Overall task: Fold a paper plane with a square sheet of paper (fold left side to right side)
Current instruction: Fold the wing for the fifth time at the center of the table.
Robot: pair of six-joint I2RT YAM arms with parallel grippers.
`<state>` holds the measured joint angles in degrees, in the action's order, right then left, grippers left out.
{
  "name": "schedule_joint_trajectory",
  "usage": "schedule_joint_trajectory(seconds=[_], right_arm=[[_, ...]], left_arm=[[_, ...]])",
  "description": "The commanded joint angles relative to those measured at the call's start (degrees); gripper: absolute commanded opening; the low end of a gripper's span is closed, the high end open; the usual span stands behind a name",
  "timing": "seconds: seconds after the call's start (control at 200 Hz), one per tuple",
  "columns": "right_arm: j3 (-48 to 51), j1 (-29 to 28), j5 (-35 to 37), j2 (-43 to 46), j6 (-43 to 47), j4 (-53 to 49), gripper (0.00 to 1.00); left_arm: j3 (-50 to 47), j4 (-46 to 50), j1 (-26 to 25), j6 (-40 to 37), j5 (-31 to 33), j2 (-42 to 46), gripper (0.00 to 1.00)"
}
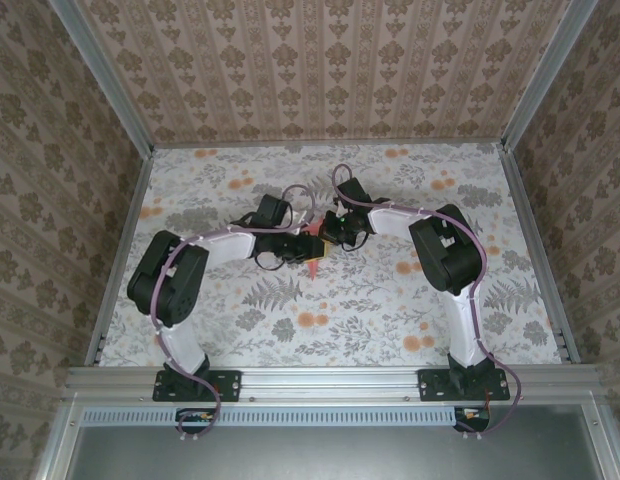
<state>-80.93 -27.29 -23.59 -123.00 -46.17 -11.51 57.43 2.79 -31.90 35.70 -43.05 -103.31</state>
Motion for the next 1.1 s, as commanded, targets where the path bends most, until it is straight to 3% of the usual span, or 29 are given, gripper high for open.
schedule_joint_trajectory(seconds=[0.0, 0.68, 1.095], right_arm=[[0.42, -0.48, 1.88, -3.03, 0.98, -6.80, 0.02], [-0.28, -0.49, 1.40, -3.06, 1.78, -6.38, 0.02], [5.03, 1.18, -5.03, 6.59, 2.03, 11.10, 0.02]], left_arm=[[-0.55, 0.35, -0.35, 1.12, 1.49, -1.18, 0.27], [-5.42, -1.16, -2.08, 3.51, 5.23, -3.83, 0.28], [-7.25, 2.21, -3.56, 5.25, 10.48, -3.92, 0.23]])
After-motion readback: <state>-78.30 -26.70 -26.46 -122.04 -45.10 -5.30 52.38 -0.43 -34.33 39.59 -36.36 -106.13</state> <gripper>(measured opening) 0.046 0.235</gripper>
